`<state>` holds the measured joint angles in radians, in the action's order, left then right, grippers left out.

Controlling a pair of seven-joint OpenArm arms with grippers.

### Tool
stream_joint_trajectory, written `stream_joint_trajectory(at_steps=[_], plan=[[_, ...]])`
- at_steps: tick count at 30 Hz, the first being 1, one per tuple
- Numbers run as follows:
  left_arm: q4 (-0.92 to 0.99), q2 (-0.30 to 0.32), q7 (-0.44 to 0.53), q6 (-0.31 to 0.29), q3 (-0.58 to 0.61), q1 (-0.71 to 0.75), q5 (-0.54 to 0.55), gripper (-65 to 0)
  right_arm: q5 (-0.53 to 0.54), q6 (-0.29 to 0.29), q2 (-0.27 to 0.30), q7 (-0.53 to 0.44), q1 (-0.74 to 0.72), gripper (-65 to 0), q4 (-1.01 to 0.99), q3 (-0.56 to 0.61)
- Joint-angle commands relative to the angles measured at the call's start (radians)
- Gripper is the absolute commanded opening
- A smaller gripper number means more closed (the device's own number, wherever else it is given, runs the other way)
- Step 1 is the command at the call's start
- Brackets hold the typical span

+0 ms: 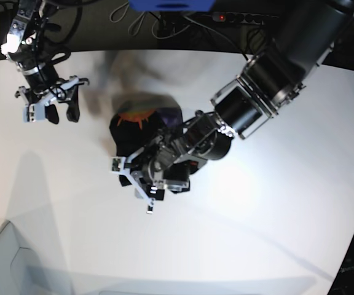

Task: Layout the t-shirt on the table in an organized manner, then fold the t-shirt properly

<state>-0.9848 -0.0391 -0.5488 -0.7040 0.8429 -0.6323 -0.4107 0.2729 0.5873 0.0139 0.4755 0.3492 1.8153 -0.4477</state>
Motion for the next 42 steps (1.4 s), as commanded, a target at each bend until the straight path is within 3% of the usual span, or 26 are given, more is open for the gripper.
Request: stream_joint_trajectory(at_steps=[1,5,11,14,18,24,26,33,42], plan=[[-0.049,0.000,0.016,0.006,-0.007,-0.033,0.005,-27.7,0.019,0.010,0.004,-0.024,-0.005,-32.4,0.021,-0.001],[-0.118,0.009,0.016,0.006,-0.073,-0.041,0.005,-23.5,0.019,0.010,-0.016,-0.027,-0.008,-32.4,0.027,-0.001],[-0.177,0.018,0.012,0.006,-0.119,-0.042,0.003,-23.6,0.019,0.010,-0.018,-0.027,-0.014,-32.4,0.060,0.023],[-0.234,0.054,-0.004,0.006,-0.182,-0.037,0.003,-23.7,0.019,0.010,-0.019,-0.021,-0.042,-32.5,0.090,0.040],[-0.359,0.109,-0.146,0.006,-0.363,-0.004,0.005,-23.8,0.019,0.010,-0.019,-0.021,-0.077,-35.8,0.116,0.115],[-0.595,0.193,-0.250,0.006,-0.735,0.180,0.003,-23.8,0.019,0.010,-0.033,-0.019,-0.158,-57.5,0.050,0.297],[-0.658,0.218,-0.254,0.006,-0.845,0.260,0.003,-23.8,0.019,0.010,-0.036,-0.021,-0.192,-62.1,-0.016,0.335],[-0.777,0.295,-0.248,0.006,-1.115,0.490,0.009,-23.8,0.021,0.010,-0.036,-0.028,-0.204,-62.7,-0.171,0.425],[-0.788,0.296,-0.244,0.006,-1.301,0.595,0.011,-23.8,0.021,0.012,-0.033,-0.028,-0.183,-62.7,-0.312,0.455]])
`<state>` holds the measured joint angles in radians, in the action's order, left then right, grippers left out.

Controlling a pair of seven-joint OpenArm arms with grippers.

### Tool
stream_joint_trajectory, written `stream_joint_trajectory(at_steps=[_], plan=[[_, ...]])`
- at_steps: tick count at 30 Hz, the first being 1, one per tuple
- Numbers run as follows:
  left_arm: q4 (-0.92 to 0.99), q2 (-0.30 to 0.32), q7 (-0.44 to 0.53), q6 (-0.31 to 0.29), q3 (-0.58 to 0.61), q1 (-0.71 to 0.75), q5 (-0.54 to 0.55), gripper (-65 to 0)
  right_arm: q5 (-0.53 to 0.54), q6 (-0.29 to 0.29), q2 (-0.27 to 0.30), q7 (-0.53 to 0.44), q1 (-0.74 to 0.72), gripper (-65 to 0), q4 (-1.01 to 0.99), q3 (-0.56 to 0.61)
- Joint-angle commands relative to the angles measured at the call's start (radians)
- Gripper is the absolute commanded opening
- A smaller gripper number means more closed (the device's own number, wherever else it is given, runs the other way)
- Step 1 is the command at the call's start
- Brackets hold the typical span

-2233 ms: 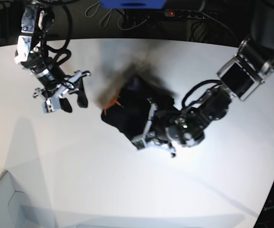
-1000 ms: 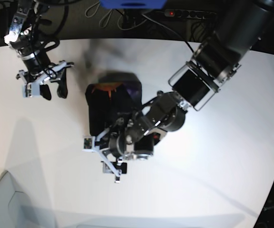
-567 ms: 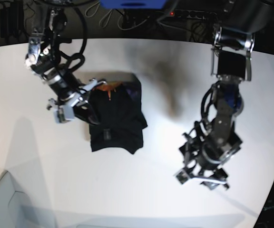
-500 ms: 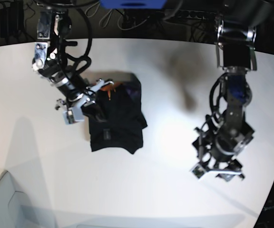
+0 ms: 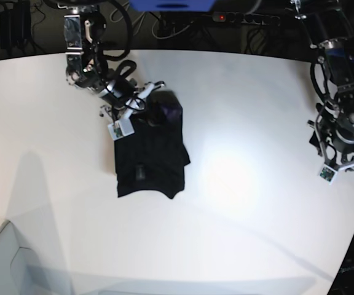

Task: Layout the t-shirt on the table in an organized manner, then fold the t-shirt properly

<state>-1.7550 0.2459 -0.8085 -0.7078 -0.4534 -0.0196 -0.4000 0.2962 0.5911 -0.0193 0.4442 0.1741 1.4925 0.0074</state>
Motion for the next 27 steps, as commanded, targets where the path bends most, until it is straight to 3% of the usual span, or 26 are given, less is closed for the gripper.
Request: stream_joint_trajectory(at_steps=[1,7,16,27], plan=[[-0.018,0.011,0.016,0.010,-0.008,-0.012,0.000,-23.8,-0.002,0.008,0.000,0.003,-0.008,-62.7,-0.005,-0.001],[-0.020,0.011,0.016,0.010,-0.008,0.010,-0.001,-23.8,-0.002,0.008,0.000,0.002,-0.002,-62.9,-0.023,0.004],[-0.021,0.011,0.016,0.010,-0.015,0.031,-0.001,-23.8,-0.001,0.008,0.000,0.003,0.015,-62.7,0.234,-0.004],[-0.058,0.005,0.016,0.010,-0.045,0.125,0.000,-23.8,-0.002,0.008,0.005,0.003,-0.026,-62.7,0.072,-0.143]])
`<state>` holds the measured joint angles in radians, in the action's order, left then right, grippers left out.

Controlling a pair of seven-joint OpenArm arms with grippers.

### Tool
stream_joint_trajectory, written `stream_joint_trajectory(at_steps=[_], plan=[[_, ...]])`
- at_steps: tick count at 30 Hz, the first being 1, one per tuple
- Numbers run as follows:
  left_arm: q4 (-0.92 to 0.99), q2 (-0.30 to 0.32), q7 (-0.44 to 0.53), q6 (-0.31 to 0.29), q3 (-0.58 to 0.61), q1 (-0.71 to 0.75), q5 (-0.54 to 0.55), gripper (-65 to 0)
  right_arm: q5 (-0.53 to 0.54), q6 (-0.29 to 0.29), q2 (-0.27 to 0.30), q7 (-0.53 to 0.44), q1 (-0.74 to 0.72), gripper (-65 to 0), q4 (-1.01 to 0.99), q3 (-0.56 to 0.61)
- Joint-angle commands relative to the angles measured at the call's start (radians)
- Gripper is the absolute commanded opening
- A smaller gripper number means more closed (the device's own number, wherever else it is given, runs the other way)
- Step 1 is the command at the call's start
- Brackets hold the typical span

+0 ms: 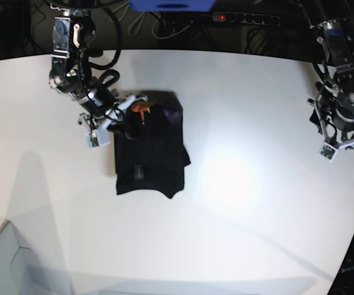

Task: Layout the t-shirt on the table in an organized manner, then fold the t-shirt properly

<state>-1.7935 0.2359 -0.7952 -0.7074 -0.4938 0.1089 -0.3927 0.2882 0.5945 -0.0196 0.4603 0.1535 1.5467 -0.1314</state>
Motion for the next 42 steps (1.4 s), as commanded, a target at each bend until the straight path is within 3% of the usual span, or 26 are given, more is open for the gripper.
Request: stream_joint_trajectory(at_steps=[1,7,13,15,19,24,34,38,42], plan=[[-0.019,0.015,0.003,0.009,-0.004,0.005,-0.007,-23.8,0.006,0.005,0.005,-0.013,-0.005,-62.7,-0.001,-0.012],[-0.019,0.009,0.003,0.009,-0.039,0.047,-0.005,-23.8,0.007,0.006,0.005,-0.013,-0.004,-62.8,-0.015,-0.012],[-0.050,-0.059,-0.007,0.009,-0.168,0.059,-0.004,-24.2,0.007,0.006,0.002,-0.013,0.079,-62.7,0.248,-0.015],[-0.062,-0.085,-0.007,0.009,-0.213,0.067,-0.004,-30.3,0.007,0.006,-0.001,-0.007,0.128,-62.7,0.360,-0.015],[-0.095,-0.122,-0.008,0.009,-0.274,0.117,-0.004,-50.1,0.007,0.002,-0.001,-0.011,0.245,-62.7,0.459,-0.050],[-0.124,-0.163,-0.008,0.009,-0.352,0.202,-0.004,-59.2,0.007,0.003,-0.003,-0.008,0.370,-62.7,0.453,-0.173],[-0.110,-0.217,-0.008,0.009,-0.326,0.435,0.216,-61.1,0.007,0.005,-0.003,-0.011,0.570,-63.1,0.441,-0.320],[-0.058,-0.238,-0.008,0.009,-0.312,0.460,0.235,-61.1,0.007,0.005,-0.006,-0.007,0.621,-63.1,0.440,-0.351],[0.134,-0.221,0.006,0.009,-0.277,0.430,0.229,-61.1,0.006,0.005,-0.030,-0.013,0.653,-63.1,0.397,-0.356]])
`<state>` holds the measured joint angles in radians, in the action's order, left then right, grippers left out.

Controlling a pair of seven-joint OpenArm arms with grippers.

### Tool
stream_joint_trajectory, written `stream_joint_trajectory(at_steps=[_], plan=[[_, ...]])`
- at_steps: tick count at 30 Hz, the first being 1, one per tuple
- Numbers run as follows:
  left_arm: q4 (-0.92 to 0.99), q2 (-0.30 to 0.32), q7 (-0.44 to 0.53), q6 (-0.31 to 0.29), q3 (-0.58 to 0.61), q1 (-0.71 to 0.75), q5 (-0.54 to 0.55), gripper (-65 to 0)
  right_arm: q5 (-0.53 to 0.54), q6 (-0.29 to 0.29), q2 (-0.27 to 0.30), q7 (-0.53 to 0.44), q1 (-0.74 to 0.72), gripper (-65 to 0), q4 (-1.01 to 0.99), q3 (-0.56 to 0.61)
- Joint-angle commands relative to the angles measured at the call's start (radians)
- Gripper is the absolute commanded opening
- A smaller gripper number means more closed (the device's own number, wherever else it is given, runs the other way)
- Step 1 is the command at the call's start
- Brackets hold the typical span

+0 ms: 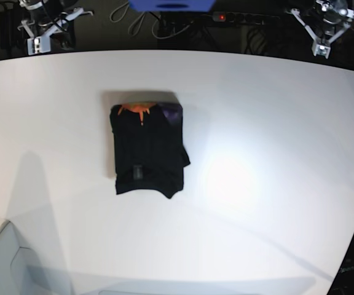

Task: Layout the t-shirt on the table in an organized manner, then fold the t-shirt properly

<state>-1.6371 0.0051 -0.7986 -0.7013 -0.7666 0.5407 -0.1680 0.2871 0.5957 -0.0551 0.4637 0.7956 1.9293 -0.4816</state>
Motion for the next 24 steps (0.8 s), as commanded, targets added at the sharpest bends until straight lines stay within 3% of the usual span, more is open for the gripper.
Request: stream_joint_trajectory(at_steps=[1,5,9,16,20,24], plan=[[0.034,0.028,0.009,0.003,0.011,-0.018,0.002,-61.1,0.007,0.003,0.005,-0.016,0.012,-63.1,-0.014,-0.006],[0.231,0.085,0.057,0.003,0.080,-0.058,0.005,-61.2,0.007,0.003,-0.013,-0.021,0.005,-63.1,-0.135,-0.004],[0.406,0.094,0.215,0.003,0.088,-0.098,-0.012,-61.2,0.005,0.003,-0.013,-0.127,-0.005,-63.1,-0.271,0.005],[0.861,0.097,0.445,0.003,0.088,-0.268,-0.207,-61.2,0.002,0.000,-0.012,-0.244,-0.120,-63.1,-0.609,0.040],[1.184,0.164,0.637,0.058,0.088,-0.370,-0.224,-61.2,0.001,-0.004,-0.013,-0.380,-0.189,-63.1,-0.831,0.067],[1.477,0.227,0.801,0.121,0.166,-0.486,-0.227,-61.1,0.001,-0.116,-0.009,-0.560,-0.285,-63.1,-1.125,0.099]])
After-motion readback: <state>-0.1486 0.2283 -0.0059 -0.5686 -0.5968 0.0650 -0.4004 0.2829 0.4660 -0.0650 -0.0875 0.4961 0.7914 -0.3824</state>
